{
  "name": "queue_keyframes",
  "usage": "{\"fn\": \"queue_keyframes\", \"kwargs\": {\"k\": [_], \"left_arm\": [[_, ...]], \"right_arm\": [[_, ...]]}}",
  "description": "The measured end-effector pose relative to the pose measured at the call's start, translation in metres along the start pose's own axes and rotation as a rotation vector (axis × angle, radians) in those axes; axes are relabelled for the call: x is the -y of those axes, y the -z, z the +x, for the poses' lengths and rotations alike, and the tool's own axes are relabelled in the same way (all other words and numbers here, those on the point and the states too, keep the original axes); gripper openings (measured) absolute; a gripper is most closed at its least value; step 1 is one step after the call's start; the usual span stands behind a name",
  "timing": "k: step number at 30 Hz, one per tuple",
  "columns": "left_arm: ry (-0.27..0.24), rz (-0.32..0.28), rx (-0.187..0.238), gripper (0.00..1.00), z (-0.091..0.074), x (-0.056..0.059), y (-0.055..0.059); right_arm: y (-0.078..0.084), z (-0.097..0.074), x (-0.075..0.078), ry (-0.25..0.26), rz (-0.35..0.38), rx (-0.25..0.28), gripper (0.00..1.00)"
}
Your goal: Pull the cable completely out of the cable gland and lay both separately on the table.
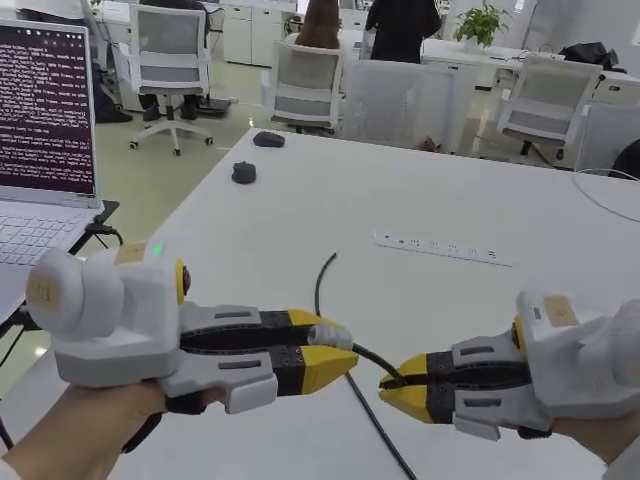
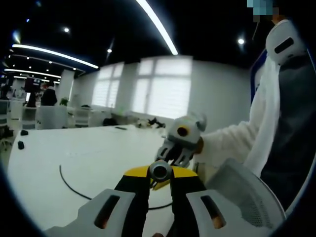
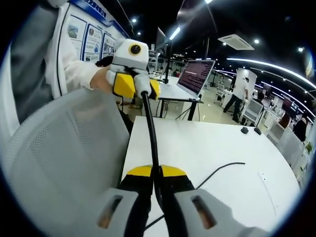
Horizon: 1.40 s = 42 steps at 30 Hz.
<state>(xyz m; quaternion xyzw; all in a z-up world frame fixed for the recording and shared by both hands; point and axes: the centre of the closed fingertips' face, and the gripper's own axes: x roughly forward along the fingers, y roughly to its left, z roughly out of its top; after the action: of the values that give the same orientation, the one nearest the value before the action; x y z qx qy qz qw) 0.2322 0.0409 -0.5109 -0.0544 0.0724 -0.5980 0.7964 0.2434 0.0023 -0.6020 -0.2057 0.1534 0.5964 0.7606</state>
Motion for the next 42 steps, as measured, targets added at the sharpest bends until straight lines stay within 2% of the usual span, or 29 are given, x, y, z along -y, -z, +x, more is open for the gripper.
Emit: {"fn": "queue_keyframes", "kwargs": {"k": [3,5,11,14,18,24,27,33,35,37,38,42], "left_arm": [[-0.003,-0.007,-0.014,0.16,0.001,-0.001,0.003],[-0.017,-0.009,-0.061,0.16,0.002,-0.003,0.013],[-0.016,-0.022,-0.032,0.16,0.001,-0.004,0.008],[-0.025,-0.026,-0.040,0.16,0.000,-0.006,0.011],[-0.029,-0.023,-0.059,0.16,0.001,-0.006,0.015],[-0.050,-0.043,-0.078,0.16,0.000,-0.013,0.022],[-0.060,-0.061,-0.085,0.16,0.000,-0.015,0.025],[-0.072,-0.113,-0.063,0.16,0.000,-0.020,0.025],[-0.079,-0.125,-0.074,0.16,0.001,-0.022,0.028],[-0.087,-0.137,-0.102,0.16,0.002,-0.023,0.035],[-0.091,-0.141,-0.113,0.16,0.003,-0.024,0.038],[-0.097,-0.157,-0.122,0.17,0.002,-0.027,0.041]], "right_arm": [[0.014,0.001,0.001,0.005,0.025,-0.019,0.02],[0.023,0.002,0.004,0.014,0.054,-0.032,0.02],[0.054,0.005,0.012,0.047,0.107,-0.110,0.02],[0.069,0.008,0.017,0.062,0.113,-0.145,0.02],[0.093,0.020,0.025,0.075,0.117,-0.222,0.03],[0.114,0.038,0.029,0.067,0.135,-0.269,0.04],[0.129,0.046,0.027,0.056,0.136,-0.314,0.04],[0.144,0.056,0.025,0.045,0.155,-0.341,0.06],[0.147,0.058,0.024,0.044,0.163,-0.341,0.06],[0.153,0.060,0.024,0.054,0.173,-0.356,0.07],[0.150,0.060,0.024,0.061,0.186,-0.336,0.07],[0.149,0.061,0.024,0.061,0.190,-0.333,0.08]]}}
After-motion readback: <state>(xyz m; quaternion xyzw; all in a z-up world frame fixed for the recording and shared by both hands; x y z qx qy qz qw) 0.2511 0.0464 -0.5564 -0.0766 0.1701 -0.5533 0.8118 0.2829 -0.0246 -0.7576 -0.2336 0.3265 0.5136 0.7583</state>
